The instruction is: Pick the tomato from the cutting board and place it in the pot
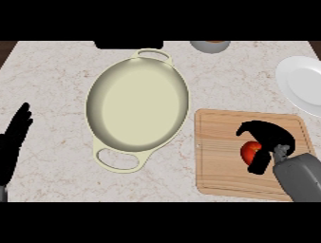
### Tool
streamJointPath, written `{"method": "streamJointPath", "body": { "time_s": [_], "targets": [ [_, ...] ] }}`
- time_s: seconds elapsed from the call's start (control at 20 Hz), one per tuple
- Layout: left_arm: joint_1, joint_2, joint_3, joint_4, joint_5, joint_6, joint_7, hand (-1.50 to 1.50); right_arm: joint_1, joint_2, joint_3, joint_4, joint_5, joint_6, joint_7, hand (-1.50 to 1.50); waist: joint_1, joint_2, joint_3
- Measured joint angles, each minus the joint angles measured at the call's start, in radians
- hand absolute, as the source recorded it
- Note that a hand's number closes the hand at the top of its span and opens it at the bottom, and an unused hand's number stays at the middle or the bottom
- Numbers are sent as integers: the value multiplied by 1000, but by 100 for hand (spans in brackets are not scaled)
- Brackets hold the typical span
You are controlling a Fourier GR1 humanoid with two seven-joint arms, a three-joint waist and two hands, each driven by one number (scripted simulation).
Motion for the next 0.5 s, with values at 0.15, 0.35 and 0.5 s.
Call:
{"method": "streamJointPath", "body": {
  "time_s": [0.15, 0.35, 0.5],
  "targets": [
    [-2, 0, 22, 30, 3, -27, -29, 0, -2, 8, 5, 22, 49, -29, -58, 150, -1, -3, -3],
    [18, -22, 29, 17, -18, -33, -37, 0, -7, 31, -13, 9, 79, -9, -65, 150, -1, -2, -3],
    [-1, -35, 28, 35, -30, -31, -41, 0, -27, 109, 29, -4, 116, -26, -34, 150, -1, -3, -4]
  ]
}}
